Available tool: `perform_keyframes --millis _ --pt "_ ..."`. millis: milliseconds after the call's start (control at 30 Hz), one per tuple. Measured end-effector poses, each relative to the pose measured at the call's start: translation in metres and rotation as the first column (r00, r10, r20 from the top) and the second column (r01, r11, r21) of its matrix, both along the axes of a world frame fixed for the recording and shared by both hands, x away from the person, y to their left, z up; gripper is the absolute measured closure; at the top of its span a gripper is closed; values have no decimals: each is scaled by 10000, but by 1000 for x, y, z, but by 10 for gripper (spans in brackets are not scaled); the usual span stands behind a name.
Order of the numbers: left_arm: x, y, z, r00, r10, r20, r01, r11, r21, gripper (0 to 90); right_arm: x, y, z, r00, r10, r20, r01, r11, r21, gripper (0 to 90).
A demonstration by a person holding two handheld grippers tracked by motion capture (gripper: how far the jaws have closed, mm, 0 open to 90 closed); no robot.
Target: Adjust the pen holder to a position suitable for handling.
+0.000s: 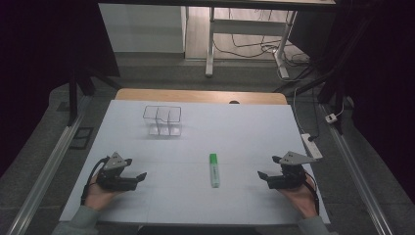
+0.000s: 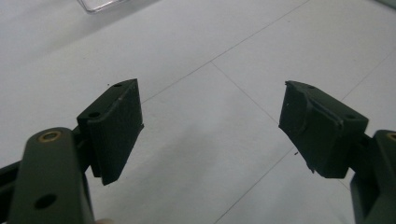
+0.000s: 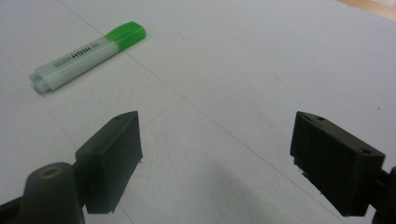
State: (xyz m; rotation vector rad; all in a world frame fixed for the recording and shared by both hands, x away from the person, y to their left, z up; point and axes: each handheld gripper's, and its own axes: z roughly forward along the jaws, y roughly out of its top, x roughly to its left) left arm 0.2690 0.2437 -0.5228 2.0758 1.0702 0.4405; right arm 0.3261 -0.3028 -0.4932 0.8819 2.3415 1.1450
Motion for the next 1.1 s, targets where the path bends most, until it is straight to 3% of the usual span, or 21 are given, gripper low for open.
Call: perform_keyframes --millis 200,600,1100 --pt "-1 0 1 10000 -59 37 59 10000 -33 216 -2 0 0 10000 36 39 -35 9997 -254 164" --pt "1 -2 7 9998 -145 122 142 9996 252 220 -2 -4 1 10000 73 -1 -73 9999 -153 174" --pt "13 4 18 9998 -192 96 190 9997 151 225 0 -3 -2 9999 47 -161 -50 9998 -216 195"
